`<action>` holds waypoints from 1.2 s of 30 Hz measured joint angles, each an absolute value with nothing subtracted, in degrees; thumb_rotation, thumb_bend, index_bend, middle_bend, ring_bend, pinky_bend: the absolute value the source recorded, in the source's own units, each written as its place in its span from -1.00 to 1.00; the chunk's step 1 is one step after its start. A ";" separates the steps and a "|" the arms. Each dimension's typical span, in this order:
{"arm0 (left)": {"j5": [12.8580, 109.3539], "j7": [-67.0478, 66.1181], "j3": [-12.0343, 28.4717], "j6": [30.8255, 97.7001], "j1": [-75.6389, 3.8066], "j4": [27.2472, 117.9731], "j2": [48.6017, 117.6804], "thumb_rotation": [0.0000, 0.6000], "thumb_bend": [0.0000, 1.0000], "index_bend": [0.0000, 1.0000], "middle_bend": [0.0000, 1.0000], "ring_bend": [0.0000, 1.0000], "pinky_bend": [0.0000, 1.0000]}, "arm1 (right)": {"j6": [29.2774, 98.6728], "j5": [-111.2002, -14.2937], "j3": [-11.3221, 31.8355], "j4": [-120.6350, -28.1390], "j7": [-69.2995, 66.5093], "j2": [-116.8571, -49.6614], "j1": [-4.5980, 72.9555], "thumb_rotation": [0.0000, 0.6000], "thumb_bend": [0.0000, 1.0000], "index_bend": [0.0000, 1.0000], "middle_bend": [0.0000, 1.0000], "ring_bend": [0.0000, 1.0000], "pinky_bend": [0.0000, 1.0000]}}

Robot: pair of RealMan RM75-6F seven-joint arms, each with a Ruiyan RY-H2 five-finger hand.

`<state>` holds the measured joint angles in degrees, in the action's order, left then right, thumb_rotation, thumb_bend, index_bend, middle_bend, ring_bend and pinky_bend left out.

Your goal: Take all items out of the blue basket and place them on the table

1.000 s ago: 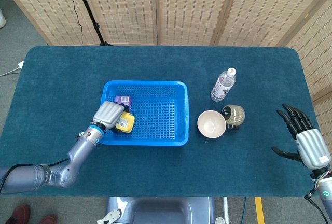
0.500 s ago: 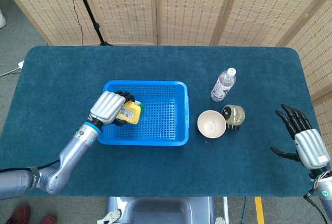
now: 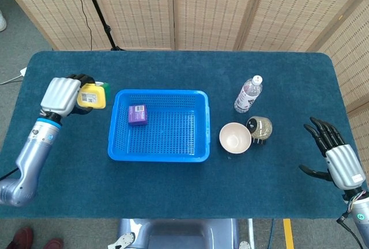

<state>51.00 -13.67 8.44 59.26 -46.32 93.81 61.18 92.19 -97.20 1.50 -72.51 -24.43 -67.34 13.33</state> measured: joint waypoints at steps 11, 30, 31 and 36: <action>48.45 -3.34 6.68 43.58 -44.24 75.10 68.58 1.00 -0.76 -1.00 -1.00 -1.00 -1.00 | 91.19 -97.34 1.27 -72.71 -23.44 -67.67 13.60 1.00 -1.00 -1.00 -1.00 -1.00 -0.87; 68.10 2.15 9.03 47.53 -43.40 95.75 62.58 1.00 -0.77 -1.00 -1.00 -1.00 -1.00 | 91.33 -97.07 1.52 -72.56 -24.36 -67.40 13.47 1.00 -1.00 -1.00 -1.00 -1.00 -0.87; 68.16 1.46 9.03 47.30 -43.75 96.52 62.72 1.00 -0.77 -1.00 -1.00 -1.00 -1.00 | 91.34 -97.08 1.52 -72.55 -24.37 -67.40 13.47 1.00 -1.00 -1.00 -1.00 -1.00 -0.87; 65.59 -3.99 8.81 44.83 -46.43 97.41 65.27 1.00 -0.77 -1.00 -1.00 -1.00 -1.00 | 91.27 -96.88 1.60 -72.41 -24.78 -67.38 13.44 1.00 -1.00 -1.00 -1.00 -1.00 -0.87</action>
